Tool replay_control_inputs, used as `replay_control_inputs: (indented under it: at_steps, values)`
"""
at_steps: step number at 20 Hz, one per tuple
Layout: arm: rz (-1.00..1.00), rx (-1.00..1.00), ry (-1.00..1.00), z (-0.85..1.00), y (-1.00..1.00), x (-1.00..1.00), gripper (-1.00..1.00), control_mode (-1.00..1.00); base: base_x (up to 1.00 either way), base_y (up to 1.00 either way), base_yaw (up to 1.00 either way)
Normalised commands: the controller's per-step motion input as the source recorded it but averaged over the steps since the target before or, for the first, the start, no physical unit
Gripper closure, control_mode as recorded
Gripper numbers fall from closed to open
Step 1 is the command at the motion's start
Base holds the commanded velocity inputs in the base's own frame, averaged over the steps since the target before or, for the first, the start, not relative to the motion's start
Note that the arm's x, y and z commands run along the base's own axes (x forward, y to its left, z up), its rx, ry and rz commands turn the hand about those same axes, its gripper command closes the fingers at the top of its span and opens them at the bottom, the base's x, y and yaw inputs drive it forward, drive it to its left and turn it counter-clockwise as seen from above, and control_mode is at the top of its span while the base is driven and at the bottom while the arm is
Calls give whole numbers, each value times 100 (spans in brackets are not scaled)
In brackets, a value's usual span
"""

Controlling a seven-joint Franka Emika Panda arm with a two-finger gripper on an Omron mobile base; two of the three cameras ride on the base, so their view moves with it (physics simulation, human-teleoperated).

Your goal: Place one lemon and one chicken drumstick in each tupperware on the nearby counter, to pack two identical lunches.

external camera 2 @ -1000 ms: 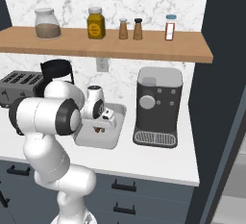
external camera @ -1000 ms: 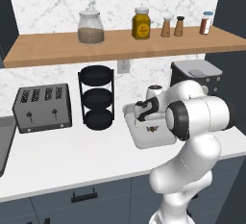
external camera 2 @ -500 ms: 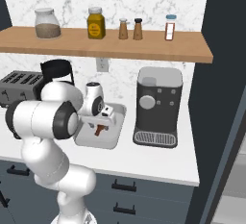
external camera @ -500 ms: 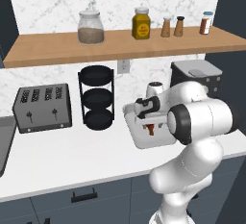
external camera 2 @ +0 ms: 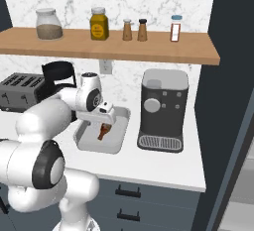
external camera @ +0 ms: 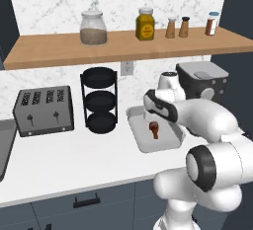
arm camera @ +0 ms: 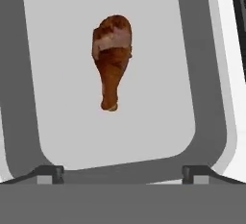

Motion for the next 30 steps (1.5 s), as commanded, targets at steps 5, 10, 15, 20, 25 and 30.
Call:
replay_control_inputs:
  at_steps: [5,10,15,20,25,30]
  values:
    - [0,6,-10,29,-7,-100,-100,-100,0,0,0]
    - [0,2,-16,55,0,-98,-100,-100,0,0,0]
    - [0,0,-14,100,0,-66,-100,-100,0,0,0]
    - [0,0,-11,84,0,-76,-100,-100,0,0,0]
    - [1,0,-10,6,0,-63,-100,-100,0,0,0]
    - [0,0,0,0,0,0,-100,-100,0,0,0]
